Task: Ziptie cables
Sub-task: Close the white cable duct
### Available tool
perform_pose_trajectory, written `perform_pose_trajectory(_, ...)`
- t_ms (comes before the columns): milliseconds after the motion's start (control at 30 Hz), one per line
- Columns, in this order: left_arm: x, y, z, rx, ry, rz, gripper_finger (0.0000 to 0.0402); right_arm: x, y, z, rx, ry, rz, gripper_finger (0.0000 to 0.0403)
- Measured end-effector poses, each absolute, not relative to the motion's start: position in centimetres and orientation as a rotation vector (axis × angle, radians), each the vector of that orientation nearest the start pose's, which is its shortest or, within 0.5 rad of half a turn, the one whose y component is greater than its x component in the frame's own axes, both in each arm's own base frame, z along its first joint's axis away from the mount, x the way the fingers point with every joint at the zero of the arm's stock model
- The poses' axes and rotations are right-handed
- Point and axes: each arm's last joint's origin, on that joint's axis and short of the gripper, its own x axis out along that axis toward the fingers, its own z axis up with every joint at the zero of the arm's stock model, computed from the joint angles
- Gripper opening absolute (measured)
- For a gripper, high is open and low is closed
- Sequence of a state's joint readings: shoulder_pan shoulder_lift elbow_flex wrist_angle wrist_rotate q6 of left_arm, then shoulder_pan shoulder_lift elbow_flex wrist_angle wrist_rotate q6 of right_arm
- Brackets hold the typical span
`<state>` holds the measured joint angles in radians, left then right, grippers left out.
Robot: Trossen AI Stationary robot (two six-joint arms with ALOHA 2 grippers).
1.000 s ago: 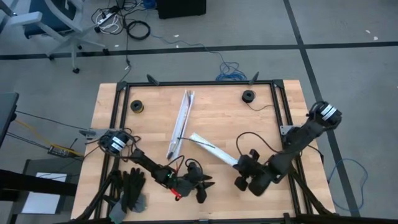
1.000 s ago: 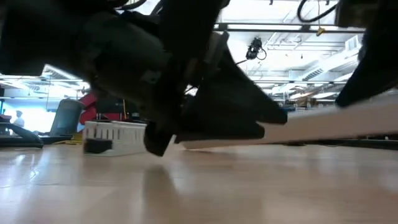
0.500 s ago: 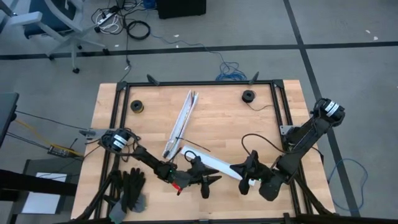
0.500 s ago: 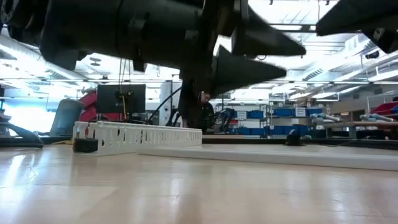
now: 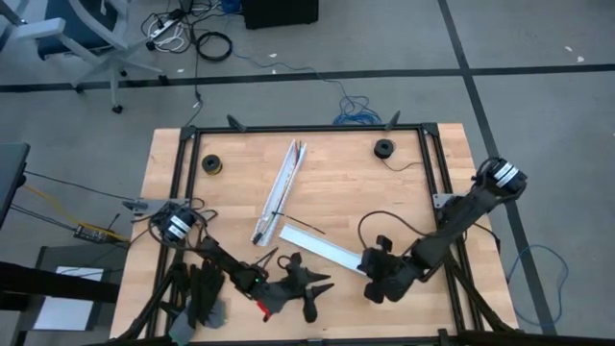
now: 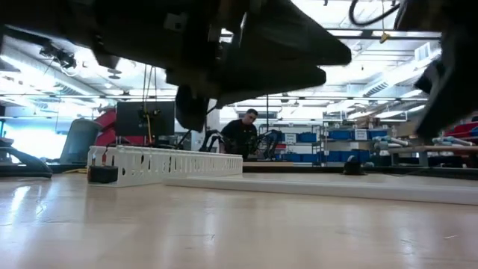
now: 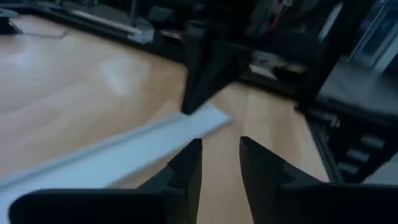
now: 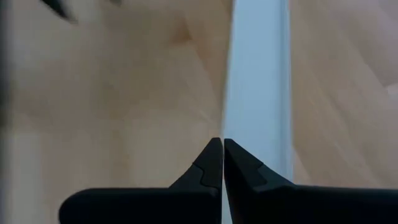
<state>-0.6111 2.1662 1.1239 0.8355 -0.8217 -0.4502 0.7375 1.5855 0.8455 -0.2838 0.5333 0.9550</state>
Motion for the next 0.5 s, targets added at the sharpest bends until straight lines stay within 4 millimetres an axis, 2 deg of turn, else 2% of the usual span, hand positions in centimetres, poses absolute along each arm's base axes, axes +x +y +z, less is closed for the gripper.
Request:
perform_pose_trajectory(200, 37.4, -24.1, 12.6, -0.238, 0.306, 0.300, 0.0065, 24.0, 18.9, 14.0, 0.226, 0.881, -0.253, 0.0000)
perform_pose_trajectory(367, 37.8, -24.4, 13.9, -0.175, 0.490, 0.406, 0.0058, 25.0, 19.5, 13.8, 0.173, 0.890, -0.228, 0.0000)
perform_pose_trajectory(500, 37.5, -24.3, 14.0, -0.164, 0.512, 0.466, 0.0058, 25.2, 19.2, 13.8, 0.166, 0.905, -0.224, 0.0000)
